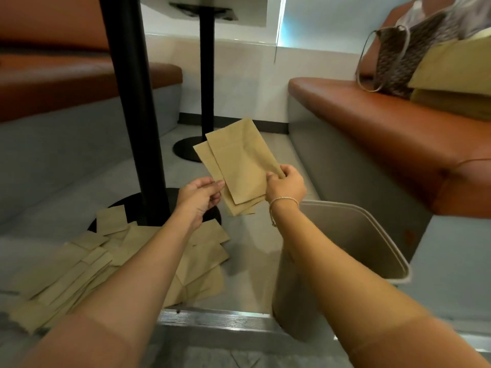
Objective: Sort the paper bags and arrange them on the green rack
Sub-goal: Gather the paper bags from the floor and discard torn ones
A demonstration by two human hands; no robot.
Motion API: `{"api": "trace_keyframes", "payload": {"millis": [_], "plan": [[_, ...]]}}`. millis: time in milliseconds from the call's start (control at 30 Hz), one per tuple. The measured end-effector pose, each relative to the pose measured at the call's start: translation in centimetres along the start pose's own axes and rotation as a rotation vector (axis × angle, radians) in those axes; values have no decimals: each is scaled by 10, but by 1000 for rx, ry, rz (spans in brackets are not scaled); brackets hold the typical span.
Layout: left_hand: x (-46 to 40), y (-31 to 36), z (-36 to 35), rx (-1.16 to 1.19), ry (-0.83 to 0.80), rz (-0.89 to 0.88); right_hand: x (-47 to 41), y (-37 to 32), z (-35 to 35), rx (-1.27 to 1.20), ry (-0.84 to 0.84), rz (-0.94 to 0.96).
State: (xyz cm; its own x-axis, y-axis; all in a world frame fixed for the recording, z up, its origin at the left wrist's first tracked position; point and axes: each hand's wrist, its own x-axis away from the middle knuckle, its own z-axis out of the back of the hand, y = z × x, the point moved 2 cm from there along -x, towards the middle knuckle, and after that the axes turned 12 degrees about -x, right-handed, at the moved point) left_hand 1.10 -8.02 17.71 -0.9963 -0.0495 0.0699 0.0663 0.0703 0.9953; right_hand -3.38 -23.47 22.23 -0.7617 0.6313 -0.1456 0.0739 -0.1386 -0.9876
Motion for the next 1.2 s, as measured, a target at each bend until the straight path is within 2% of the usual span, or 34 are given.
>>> {"api": "trace_keyframes", "payload": {"millis": [167,367,533,667,733,900,1033,1200], "plan": [[5,5,-31,-3,-61,-22,-22,-16,38,18,79,53],[3,-1,-43,-24,0,33,-45,-45,94,124,111,68],[1,6,-37,-119,71,11,-60,-96,126,423,93,158],[2,17,-42,-151,84,-51,-66,-126,130,817,66,189],[3,19,-45,-187,88,-82,-58,-128,123,985,3,177],[9,13,-46,-243,57,-114,-34,-83,99,1207,-203,117],[11,16,-47,-201,-50,-158,-42,-53,80,1116,-305,119],[2,30,-57,-219,-258,-214,-69,-66,63,853,-378,293]]}}
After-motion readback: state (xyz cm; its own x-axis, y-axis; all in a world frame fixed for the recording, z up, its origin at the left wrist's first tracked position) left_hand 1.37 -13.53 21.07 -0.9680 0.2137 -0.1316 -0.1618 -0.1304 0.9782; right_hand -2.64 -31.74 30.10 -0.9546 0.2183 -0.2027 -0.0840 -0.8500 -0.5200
